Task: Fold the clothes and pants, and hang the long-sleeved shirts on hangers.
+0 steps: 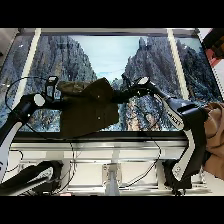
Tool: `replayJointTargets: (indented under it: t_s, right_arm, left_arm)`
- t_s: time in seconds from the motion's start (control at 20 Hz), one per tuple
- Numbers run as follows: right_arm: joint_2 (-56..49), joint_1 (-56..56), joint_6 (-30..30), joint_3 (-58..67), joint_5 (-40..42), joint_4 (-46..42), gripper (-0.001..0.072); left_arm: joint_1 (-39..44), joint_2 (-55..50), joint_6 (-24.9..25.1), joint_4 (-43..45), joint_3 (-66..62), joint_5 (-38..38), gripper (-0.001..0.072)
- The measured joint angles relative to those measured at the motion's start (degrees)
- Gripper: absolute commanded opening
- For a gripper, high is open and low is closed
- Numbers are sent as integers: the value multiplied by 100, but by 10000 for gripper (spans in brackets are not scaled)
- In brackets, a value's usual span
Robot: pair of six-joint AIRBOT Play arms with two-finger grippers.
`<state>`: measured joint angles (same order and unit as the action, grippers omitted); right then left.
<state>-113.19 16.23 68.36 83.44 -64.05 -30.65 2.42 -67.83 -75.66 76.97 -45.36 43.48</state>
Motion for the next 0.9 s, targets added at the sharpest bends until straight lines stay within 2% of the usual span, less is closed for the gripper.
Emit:
replayJointTargets:
  t_s: [0.45,0.65,0.9]
  right_arm:
    - [1054,-1257,-157,24,-671,-407,47]
    - [1355,-1602,-184,-20,-944,-815,47]
    - [1464,-1738,-107,-487,-841,-1228,47]
  left_arm:
    - [116,-125,-81,-1604,-590,-863,21]
    - [442,-533,-79,-1873,-629,-1058,21]
    - [905,-1178,-81,-1947,-634,-1523,22]
